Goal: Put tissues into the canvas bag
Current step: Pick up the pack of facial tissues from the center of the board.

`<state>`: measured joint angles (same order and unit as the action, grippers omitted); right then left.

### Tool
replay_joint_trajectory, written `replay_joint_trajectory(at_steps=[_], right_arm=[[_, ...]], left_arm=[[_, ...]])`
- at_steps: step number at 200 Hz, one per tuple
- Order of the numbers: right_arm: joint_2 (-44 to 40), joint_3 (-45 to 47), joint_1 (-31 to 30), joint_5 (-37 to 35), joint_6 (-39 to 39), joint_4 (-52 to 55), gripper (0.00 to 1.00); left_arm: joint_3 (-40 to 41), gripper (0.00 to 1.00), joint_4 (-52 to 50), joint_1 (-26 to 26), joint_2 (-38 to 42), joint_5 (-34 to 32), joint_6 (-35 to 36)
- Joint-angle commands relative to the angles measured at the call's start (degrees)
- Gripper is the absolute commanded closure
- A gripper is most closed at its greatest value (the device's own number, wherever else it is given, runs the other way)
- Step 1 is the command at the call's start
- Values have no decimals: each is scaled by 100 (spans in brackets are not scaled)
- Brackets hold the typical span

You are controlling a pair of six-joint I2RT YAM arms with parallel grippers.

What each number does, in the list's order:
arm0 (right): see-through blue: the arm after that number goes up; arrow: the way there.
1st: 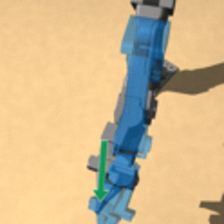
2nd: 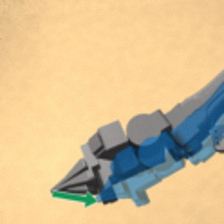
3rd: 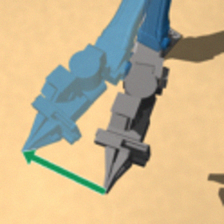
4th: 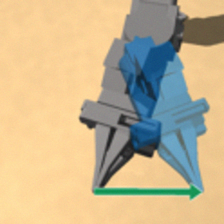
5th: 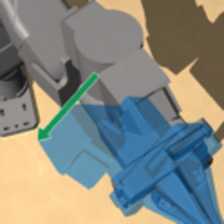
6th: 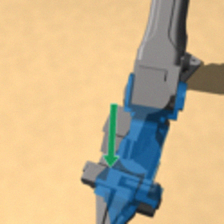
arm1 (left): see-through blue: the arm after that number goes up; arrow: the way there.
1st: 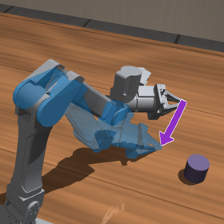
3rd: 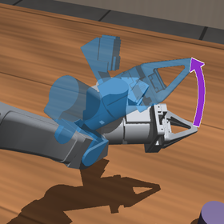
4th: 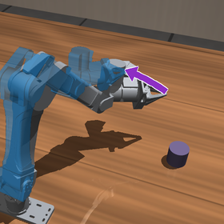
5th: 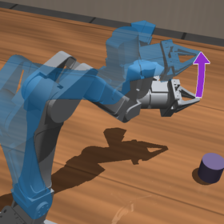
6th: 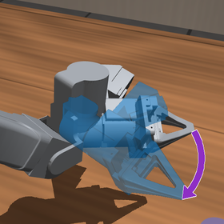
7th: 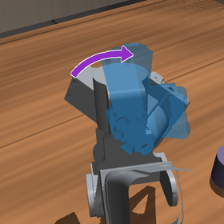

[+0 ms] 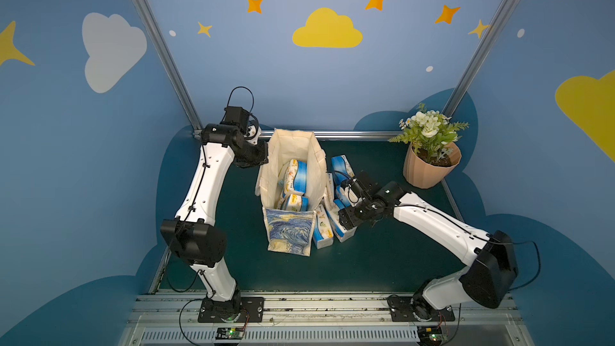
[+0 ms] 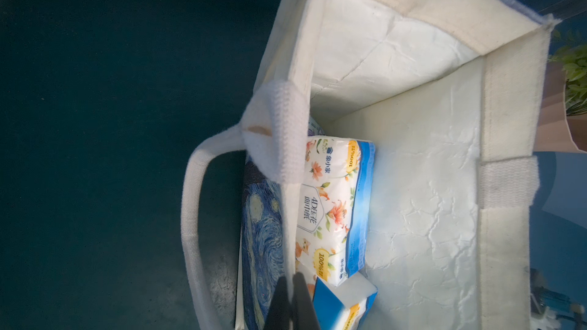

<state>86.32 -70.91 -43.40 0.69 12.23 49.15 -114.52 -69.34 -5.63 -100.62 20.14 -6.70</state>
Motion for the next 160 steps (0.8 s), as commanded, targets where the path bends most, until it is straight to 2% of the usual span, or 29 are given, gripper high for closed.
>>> replay_joint_trajectory(at_steps=[1, 30, 89, 160], right_arm=[[338, -151, -58, 383, 58, -89, 12], [558, -128, -54, 454, 29, -168, 12], [905, -271, 30, -225, 192, -99, 11], [1341, -342, 33, 92, 131, -197, 11]], left_arm=[[-134, 96, 70, -7, 30, -19, -51], [-97, 96, 61, -8, 59, -36, -60], [-162, 96, 52, -15, 32, -23, -68], [-220, 96, 26, -16, -24, -19, -73]])
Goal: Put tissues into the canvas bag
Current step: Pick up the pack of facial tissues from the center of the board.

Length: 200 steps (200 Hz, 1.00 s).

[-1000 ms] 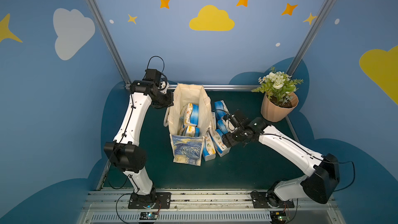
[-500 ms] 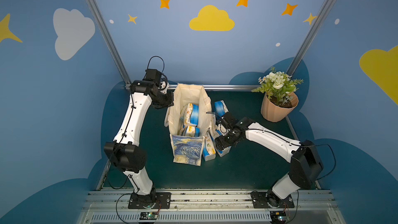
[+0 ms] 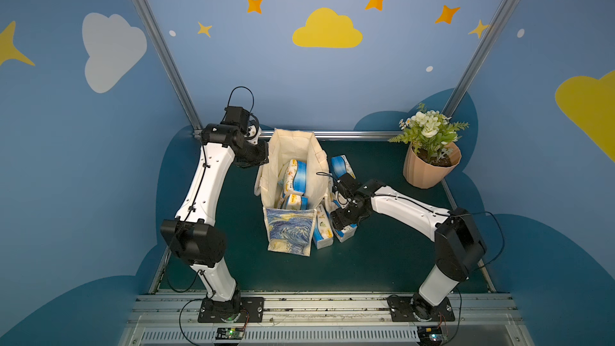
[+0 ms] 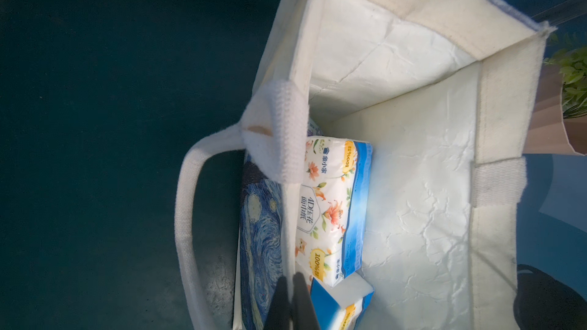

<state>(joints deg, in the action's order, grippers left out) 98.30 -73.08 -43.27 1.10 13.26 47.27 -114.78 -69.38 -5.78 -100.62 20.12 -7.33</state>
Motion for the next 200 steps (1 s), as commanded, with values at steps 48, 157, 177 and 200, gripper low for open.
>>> replay_joint_trajectory(at_steps=[48, 157, 177, 200], right_arm=[[541, -293, 64, -19, 163, 99, 15], [-1070, 143, 195, -632, 599, 569, 58], [-1552, -38, 214, -941, 735, 806, 59], [-2067, -318, 218, -1413, 911, 928, 59]], left_arm=[[-229, 96, 30, -2, -72, 0, -22], [-185, 96, 39, -22, -72, -8, -20], [-202, 96, 48, -39, -79, -3, -22], [-211, 96, 7, -63, -112, -34, -5]])
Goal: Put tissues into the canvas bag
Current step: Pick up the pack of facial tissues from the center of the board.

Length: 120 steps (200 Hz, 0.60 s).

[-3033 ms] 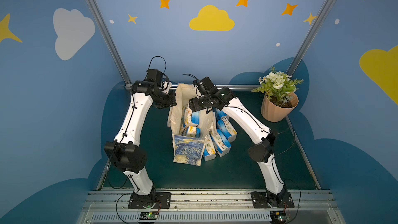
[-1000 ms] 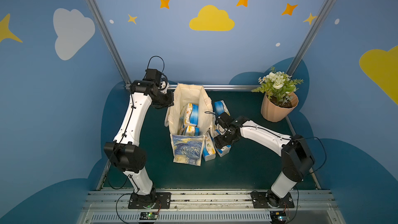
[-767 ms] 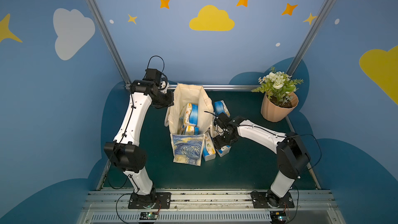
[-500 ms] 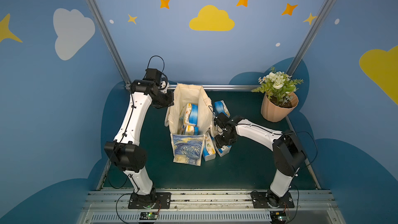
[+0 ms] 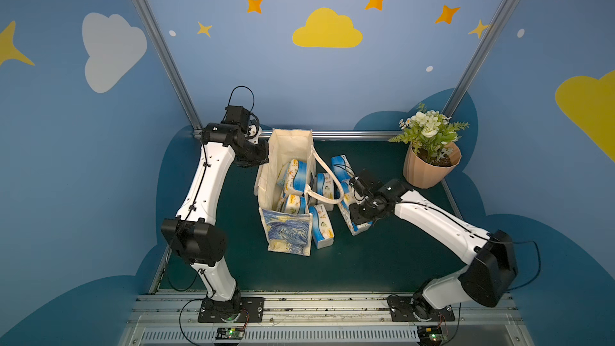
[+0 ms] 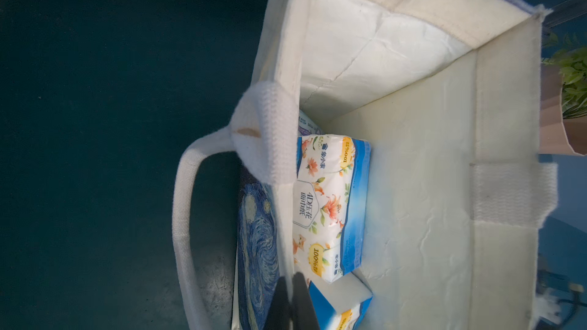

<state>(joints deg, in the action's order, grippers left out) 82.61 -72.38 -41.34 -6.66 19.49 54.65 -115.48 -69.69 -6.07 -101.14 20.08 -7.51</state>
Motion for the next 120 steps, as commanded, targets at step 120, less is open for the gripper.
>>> replay_joint_trajectory(at_steps=[120], right_arm=[[-1808, -1510, 380, -3843, -271, 147, 54]], left_arm=[[-106, 96, -14, -145, 95, -345, 65]])
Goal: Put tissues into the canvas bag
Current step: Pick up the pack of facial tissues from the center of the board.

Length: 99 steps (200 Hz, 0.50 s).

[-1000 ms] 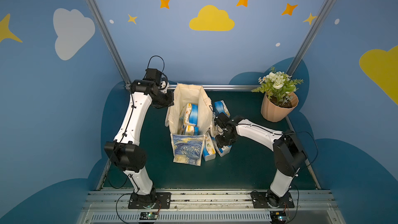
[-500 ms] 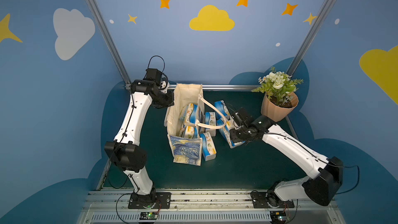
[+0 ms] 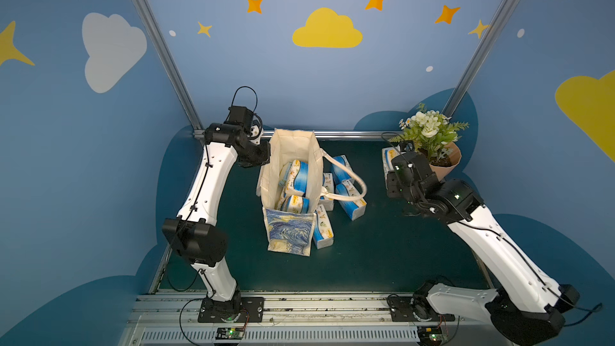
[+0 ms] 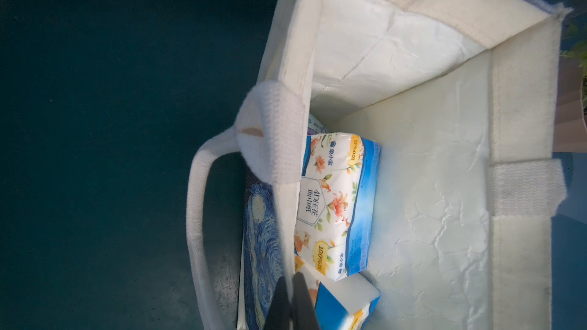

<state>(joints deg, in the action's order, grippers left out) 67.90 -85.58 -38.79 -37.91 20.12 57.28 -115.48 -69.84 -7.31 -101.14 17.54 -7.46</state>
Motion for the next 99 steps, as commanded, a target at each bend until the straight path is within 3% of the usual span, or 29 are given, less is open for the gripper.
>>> replay_joint_trajectory(at_steps=[1, 22, 47, 68, 99], right_arm=[[-351, -197, 129, -718, -351, -131, 54], [-437, -387, 161, -377, -733, -508, 54], [-250, -661, 153, 1183, -767, -1181, 54], [276, -1050, 32, 2427, -624, -1526, 55], [1296, -1822, -622, 3386, -733, -1838, 53]], left_arm=[[-106, 96, 4, -23, 95, -92, 61], [-130, 96, -3, -20, 69, -68, 61], [-134, 96, 41, -23, 49, 21, 28], [-133, 96, 59, -25, 51, 48, 8], [-77, 96, 93, -51, 51, 54, -14]])
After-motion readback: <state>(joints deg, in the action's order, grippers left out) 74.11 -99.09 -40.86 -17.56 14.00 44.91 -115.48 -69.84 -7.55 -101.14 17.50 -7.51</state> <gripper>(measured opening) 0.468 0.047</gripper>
